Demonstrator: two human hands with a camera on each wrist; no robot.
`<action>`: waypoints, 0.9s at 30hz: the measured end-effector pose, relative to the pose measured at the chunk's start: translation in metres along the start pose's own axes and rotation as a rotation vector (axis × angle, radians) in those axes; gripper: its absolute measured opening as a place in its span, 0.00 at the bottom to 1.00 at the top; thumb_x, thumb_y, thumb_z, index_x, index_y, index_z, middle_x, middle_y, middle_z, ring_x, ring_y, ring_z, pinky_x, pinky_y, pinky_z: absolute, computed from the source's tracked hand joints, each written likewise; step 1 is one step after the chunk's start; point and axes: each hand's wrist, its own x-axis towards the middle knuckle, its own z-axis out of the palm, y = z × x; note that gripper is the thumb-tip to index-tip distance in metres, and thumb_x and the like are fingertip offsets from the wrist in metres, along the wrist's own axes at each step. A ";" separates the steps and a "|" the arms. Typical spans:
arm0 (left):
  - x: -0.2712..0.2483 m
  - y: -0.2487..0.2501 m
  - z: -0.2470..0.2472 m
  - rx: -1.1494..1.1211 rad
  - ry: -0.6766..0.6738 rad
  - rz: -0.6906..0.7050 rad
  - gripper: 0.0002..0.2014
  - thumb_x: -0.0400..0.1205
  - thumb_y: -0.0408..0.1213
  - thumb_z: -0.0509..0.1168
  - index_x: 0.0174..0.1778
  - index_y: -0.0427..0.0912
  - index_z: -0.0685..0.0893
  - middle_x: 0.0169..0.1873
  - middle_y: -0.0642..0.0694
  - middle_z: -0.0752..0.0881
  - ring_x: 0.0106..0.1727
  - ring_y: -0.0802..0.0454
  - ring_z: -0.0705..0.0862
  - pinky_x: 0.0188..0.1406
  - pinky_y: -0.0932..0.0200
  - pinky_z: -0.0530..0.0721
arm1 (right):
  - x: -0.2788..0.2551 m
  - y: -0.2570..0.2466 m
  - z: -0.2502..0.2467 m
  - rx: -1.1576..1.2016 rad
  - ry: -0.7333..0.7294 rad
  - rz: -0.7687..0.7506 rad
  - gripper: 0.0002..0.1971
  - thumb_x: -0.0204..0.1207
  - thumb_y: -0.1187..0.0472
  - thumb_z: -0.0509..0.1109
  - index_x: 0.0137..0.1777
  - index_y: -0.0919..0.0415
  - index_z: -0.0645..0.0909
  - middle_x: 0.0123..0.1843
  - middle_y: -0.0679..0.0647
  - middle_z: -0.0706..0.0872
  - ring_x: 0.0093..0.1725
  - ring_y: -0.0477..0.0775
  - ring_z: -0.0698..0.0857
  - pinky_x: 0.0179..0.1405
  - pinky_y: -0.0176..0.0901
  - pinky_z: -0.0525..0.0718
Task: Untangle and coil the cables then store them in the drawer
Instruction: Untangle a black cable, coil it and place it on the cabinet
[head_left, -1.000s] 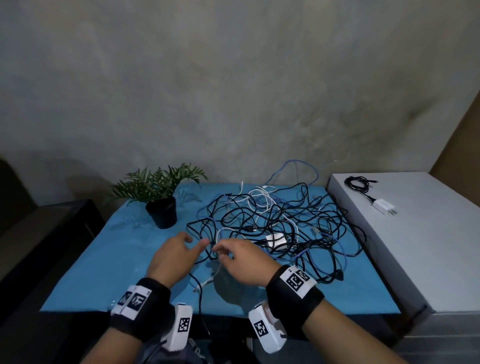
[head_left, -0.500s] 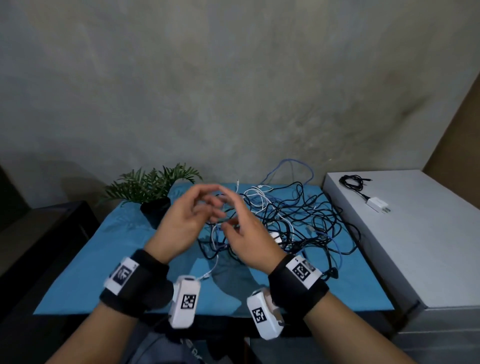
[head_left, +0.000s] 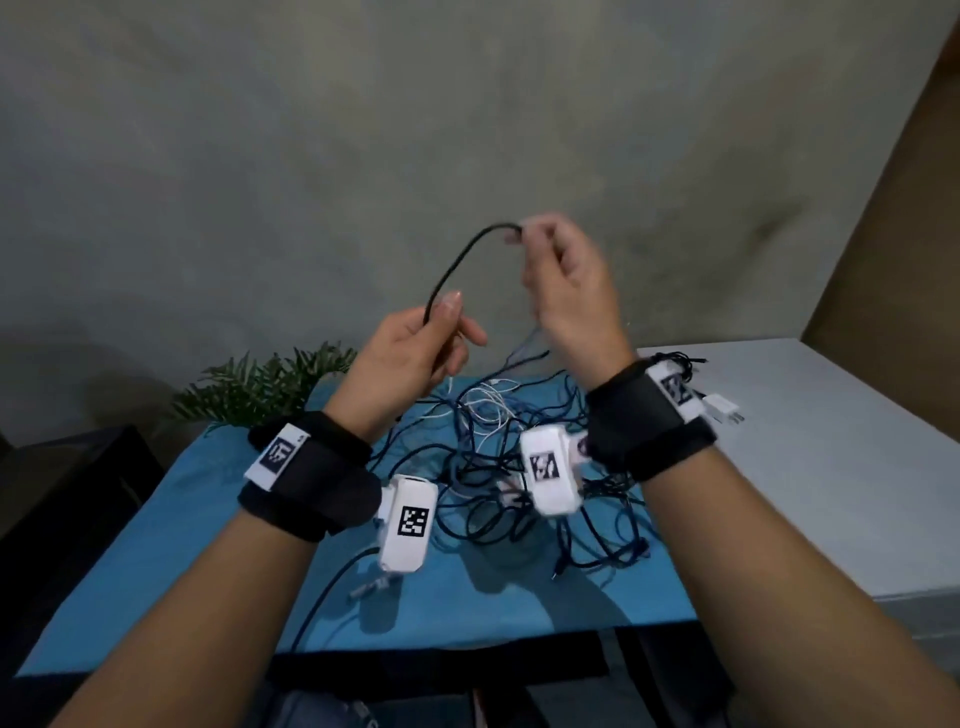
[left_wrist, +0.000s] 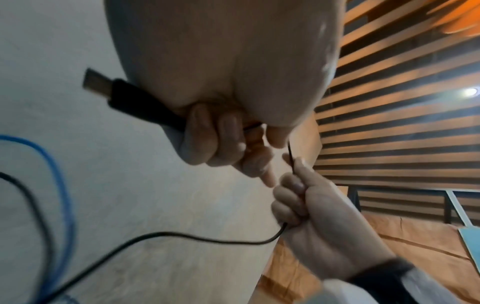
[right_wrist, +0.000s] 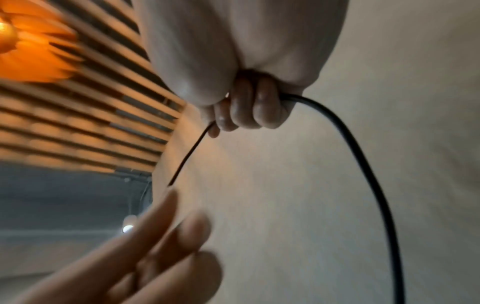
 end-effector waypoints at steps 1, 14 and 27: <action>0.001 0.001 0.003 -0.009 -0.025 0.012 0.24 0.91 0.53 0.55 0.47 0.38 0.87 0.26 0.48 0.74 0.23 0.54 0.63 0.22 0.60 0.59 | 0.013 -0.006 -0.007 -0.048 0.020 -0.084 0.09 0.90 0.59 0.61 0.50 0.56 0.81 0.32 0.39 0.77 0.31 0.36 0.73 0.34 0.30 0.71; 0.020 0.003 0.024 -0.479 0.004 -0.123 0.29 0.89 0.62 0.46 0.42 0.42 0.79 0.22 0.47 0.66 0.20 0.53 0.58 0.21 0.60 0.54 | 0.003 0.036 -0.048 -0.565 -0.275 -0.061 0.05 0.85 0.54 0.69 0.53 0.48 0.88 0.38 0.34 0.84 0.39 0.32 0.80 0.43 0.37 0.77; 0.026 -0.002 0.038 -0.772 -0.059 -0.171 0.20 0.94 0.45 0.48 0.52 0.38 0.82 0.23 0.52 0.68 0.18 0.58 0.64 0.19 0.64 0.62 | -0.018 0.045 -0.063 -0.382 -0.231 0.060 0.08 0.87 0.54 0.68 0.51 0.55 0.86 0.37 0.48 0.85 0.37 0.46 0.79 0.39 0.41 0.75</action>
